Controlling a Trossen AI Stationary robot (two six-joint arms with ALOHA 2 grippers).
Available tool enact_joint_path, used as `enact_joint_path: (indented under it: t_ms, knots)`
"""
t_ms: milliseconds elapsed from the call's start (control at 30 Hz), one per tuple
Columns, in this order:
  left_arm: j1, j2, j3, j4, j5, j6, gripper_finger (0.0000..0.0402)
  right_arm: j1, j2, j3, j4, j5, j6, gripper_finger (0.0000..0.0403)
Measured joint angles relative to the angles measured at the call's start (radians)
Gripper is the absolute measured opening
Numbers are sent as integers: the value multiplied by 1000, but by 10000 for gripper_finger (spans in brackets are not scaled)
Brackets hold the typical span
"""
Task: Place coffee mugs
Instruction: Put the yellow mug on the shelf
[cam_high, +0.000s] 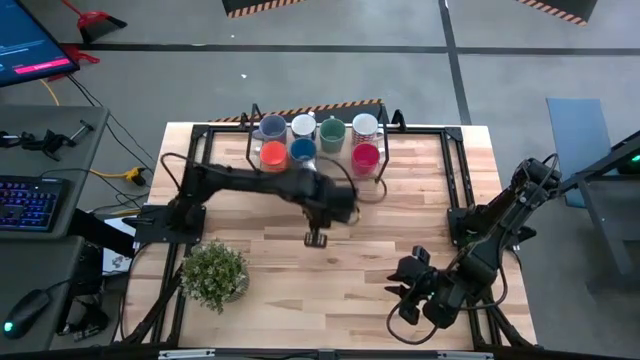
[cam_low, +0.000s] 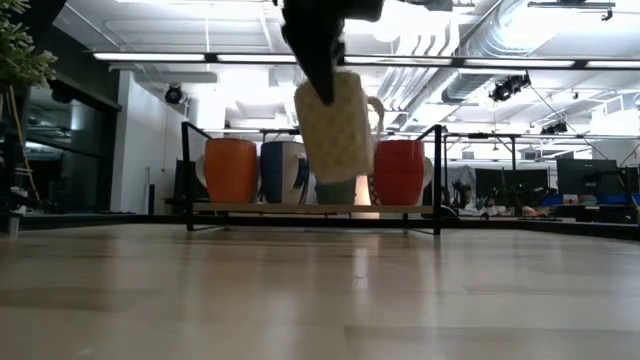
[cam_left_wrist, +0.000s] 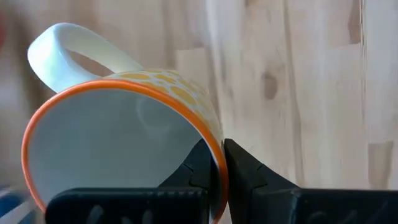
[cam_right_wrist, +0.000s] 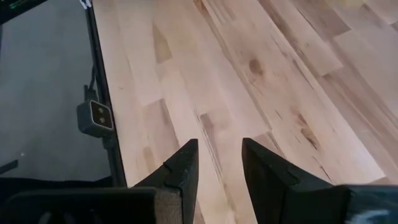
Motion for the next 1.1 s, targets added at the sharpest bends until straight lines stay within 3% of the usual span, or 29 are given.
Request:
enact_joint_path:
  t_ms: [367,767,1100]
  knots:
    - [-59,144,-3,-4,-10,14,8,2,0,0,14,-7,3,103]
    - [-57,168,-1,58,-19,57,16,0,0,0,18,-1,1,103]
    - [-57,168,-1,55,-36,69,72,0,0,0,18,-7,0,103]
